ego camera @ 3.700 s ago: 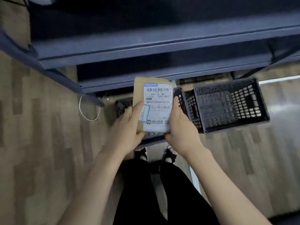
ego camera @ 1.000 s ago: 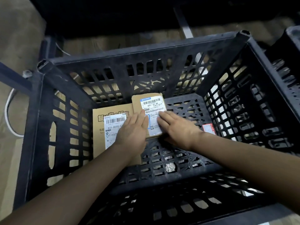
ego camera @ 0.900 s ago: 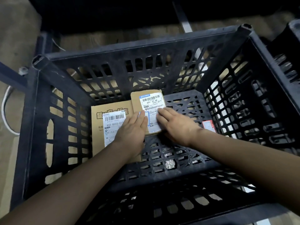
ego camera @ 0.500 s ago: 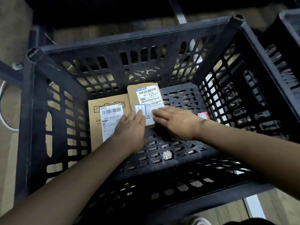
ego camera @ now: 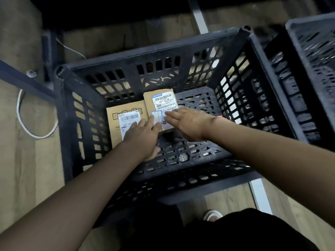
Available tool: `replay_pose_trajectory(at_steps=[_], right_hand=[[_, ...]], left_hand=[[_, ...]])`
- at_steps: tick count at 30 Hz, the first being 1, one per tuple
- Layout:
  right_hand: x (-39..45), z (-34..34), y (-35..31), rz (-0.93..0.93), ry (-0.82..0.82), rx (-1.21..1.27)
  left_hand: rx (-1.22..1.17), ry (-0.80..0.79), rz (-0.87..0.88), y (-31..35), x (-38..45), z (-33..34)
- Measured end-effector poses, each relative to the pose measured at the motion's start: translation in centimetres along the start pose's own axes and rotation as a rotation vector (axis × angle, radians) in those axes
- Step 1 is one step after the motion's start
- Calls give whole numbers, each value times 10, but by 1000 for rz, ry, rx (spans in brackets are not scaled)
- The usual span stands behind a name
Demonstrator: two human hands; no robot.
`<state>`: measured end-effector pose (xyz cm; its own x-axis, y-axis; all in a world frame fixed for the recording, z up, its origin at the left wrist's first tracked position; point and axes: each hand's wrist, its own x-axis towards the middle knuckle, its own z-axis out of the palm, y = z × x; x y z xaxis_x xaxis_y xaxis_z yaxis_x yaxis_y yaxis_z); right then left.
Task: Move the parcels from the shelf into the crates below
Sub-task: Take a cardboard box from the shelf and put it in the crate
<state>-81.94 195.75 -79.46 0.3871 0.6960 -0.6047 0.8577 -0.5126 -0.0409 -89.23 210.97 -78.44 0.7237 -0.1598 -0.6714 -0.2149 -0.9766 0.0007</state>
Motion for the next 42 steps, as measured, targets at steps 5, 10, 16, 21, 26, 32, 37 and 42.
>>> replay_pose_trajectory(at_steps=[5, 10, 16, 21, 26, 32, 37, 42], right_hand=[[-85, -92, -10, 43, 31, 63], [-194, -214, -13, 47, 68, 85], [-313, -371, -10, 142, 265, 153], [-388, -459, -21, 215, 438, 247], [-435, -505, -42, 271, 582, 323], [-447, -533, -68, 241, 628, 308], [-437, -577, -65, 247, 663, 249], [-423, -640, -50, 242, 743, 196]], left_hand=[[-39, -2, -55, 1, -100, -75], [-161, 138, -112, 3, -212, -197], [-210, 359, -212, 5, -336, -349], [-294, 487, -292, 14, -415, -426], [-372, 603, -312, 23, -467, -463], [-401, 694, -339, 9, -506, -489], [-340, 729, -380, -33, -523, -516], [-273, 764, -413, -86, -532, -555]])
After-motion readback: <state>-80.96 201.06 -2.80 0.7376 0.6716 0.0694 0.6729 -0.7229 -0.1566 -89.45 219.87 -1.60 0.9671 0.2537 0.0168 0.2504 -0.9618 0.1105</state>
